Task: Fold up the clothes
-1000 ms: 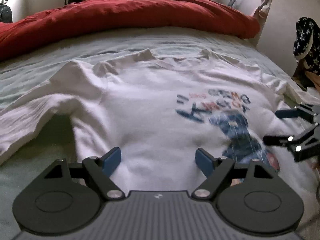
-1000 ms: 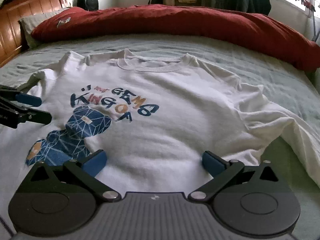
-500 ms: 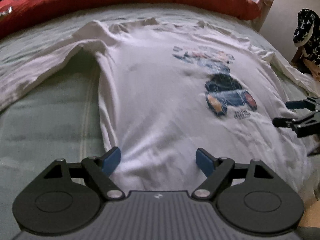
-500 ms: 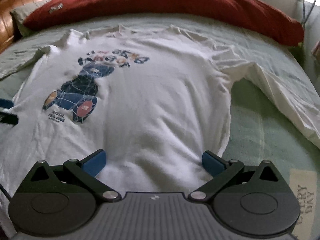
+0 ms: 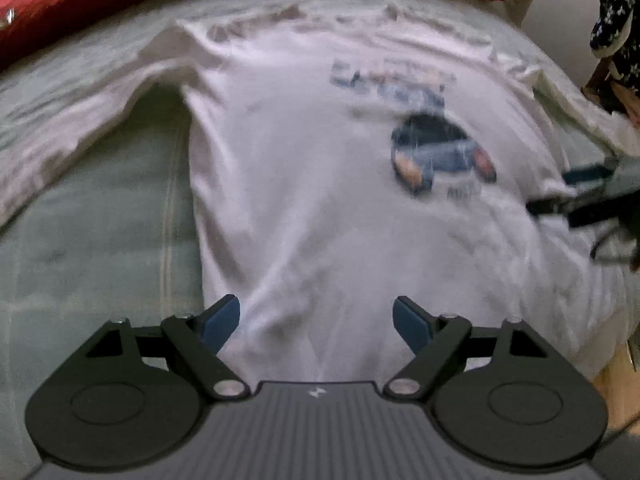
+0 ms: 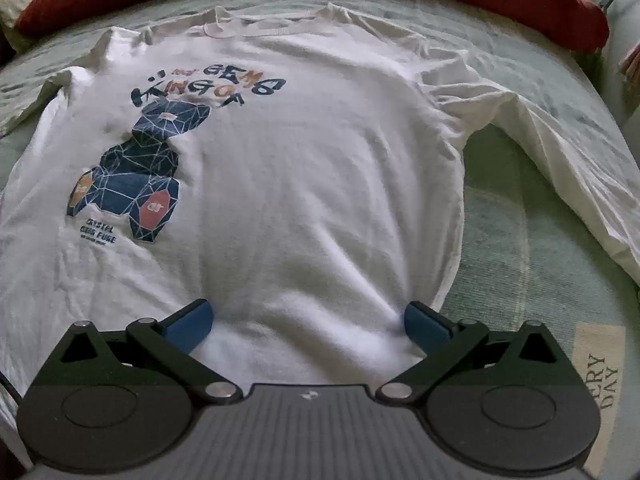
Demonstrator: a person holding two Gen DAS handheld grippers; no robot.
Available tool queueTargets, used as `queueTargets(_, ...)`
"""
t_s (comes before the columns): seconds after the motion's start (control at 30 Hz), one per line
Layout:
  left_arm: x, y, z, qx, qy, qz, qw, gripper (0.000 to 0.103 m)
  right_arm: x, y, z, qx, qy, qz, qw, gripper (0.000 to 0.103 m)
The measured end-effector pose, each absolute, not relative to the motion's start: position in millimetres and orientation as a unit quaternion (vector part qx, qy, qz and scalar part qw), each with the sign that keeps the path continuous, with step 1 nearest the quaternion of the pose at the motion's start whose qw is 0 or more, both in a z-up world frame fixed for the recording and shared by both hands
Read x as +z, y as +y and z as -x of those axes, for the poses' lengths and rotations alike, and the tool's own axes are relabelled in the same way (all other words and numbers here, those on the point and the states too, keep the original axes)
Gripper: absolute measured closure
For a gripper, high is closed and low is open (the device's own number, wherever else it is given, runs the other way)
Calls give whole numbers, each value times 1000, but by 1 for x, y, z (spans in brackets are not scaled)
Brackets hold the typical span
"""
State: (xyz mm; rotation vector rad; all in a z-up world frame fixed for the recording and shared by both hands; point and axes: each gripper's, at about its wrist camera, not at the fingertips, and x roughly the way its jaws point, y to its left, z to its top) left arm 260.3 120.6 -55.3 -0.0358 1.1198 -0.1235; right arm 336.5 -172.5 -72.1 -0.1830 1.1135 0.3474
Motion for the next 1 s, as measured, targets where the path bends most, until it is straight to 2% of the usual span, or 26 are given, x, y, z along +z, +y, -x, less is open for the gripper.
queueTargets(0.2,-70,116,-283,-73,531,-3,844,19,-72,-173,-336,164,524,86,831,0)
queueTargets(0.5,-58,127,-248,-65,561,14,825,19,-71,-172,-334,159,521,82,835,0)
queueTargets(0.7,-45,115,-306,-78,508,18,858,19,-72,-171,-332,153,517,83,838,0)
queueTargets(0.83,-62,109,-338,-81,511,23,855,19,-72,-170,-332,152,517,84,838,0)
queueTargets(1.0,-74,115,-318,-80,536,17,840,19,-72,-169,-332,149,516,86,839,0)
